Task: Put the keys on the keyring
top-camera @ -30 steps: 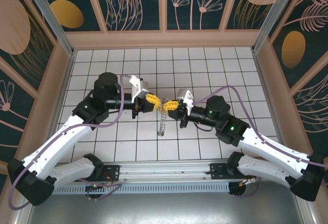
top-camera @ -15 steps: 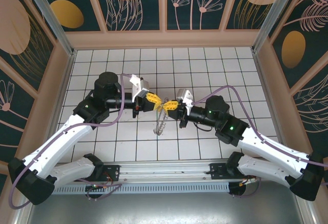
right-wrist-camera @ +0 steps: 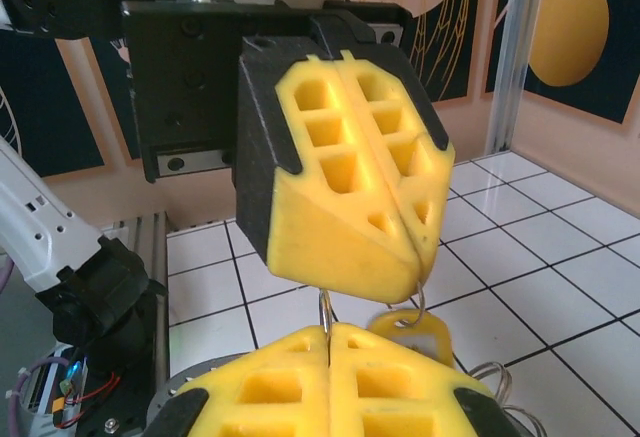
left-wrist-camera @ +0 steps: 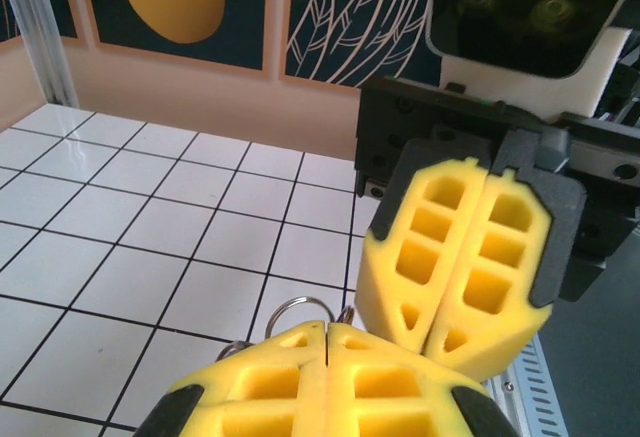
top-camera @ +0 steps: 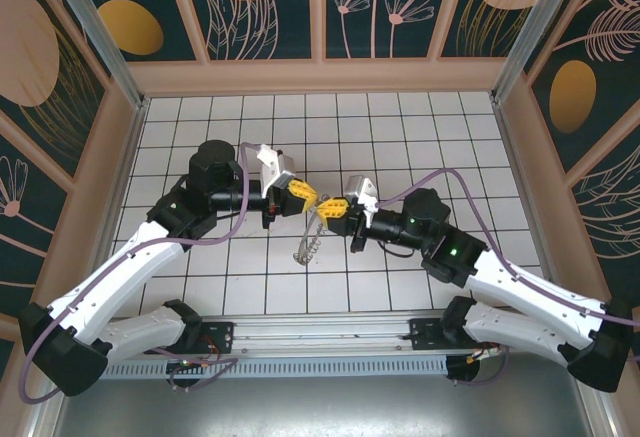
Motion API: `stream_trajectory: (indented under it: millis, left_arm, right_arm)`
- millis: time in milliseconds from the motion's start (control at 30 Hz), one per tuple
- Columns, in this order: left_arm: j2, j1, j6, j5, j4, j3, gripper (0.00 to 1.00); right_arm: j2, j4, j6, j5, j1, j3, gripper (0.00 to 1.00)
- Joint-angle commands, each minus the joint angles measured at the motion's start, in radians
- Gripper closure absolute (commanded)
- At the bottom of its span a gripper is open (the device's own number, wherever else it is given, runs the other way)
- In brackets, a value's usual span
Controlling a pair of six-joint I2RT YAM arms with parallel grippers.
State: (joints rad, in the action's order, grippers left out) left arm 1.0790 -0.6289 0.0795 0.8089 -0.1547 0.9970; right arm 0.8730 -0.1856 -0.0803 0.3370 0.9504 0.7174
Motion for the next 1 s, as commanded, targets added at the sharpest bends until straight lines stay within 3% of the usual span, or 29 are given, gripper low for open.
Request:
stream_trajectory:
  millis: [0,267,967]
  left_arm:
    - [-0.019,-0.006,0.024,-0.007,-0.023,0.02,1.0]
    - [-0.038,-0.006,0.034,-0.028,-0.04,0.029,1.0]
    - [-0.049,-0.005,0.062,-0.059,-0.063,0.025,1.0]
  right_arm:
    - [-0.018,-0.037,-0.001,-0.033,-0.006,0.016,1.0]
    - [0.01,0.063,0.028,-0.078,-0.036,0.04,1.0]
    - [-0.002,0.068,0.03,-0.118,-0.042,0.033,1.0]
